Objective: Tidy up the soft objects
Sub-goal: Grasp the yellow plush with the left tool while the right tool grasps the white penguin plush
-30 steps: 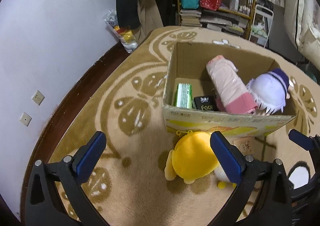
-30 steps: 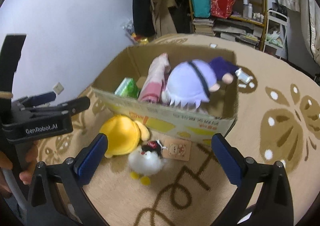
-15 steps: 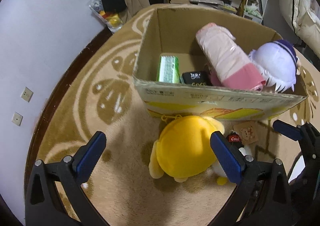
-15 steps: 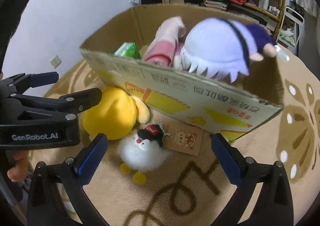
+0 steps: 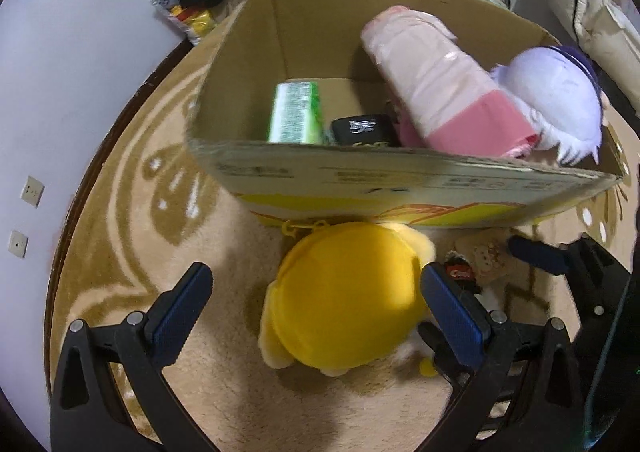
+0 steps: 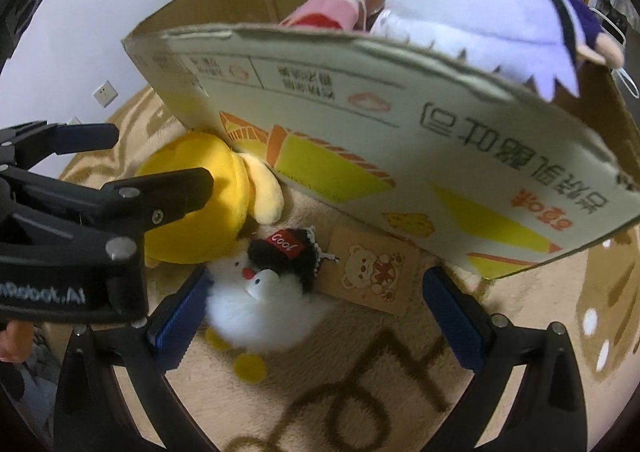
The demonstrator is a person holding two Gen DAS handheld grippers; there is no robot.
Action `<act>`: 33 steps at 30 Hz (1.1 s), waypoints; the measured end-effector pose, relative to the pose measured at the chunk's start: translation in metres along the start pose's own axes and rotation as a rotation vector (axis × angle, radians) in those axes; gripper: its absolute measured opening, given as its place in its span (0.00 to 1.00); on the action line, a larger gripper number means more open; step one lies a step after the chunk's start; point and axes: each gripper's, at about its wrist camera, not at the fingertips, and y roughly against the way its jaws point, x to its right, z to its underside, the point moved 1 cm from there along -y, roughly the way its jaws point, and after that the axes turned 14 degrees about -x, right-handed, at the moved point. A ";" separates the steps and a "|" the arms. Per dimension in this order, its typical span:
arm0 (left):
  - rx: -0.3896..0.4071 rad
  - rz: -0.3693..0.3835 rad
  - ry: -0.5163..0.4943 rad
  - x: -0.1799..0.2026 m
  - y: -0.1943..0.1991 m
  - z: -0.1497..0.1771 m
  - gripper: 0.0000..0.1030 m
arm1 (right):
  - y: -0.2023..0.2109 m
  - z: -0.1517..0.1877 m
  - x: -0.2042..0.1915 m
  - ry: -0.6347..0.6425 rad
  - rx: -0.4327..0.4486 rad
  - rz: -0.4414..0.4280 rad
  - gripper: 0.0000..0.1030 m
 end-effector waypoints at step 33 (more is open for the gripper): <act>-0.078 0.055 0.079 0.016 -0.044 -0.005 0.82 | 0.000 0.002 -0.013 0.116 0.007 -0.018 0.38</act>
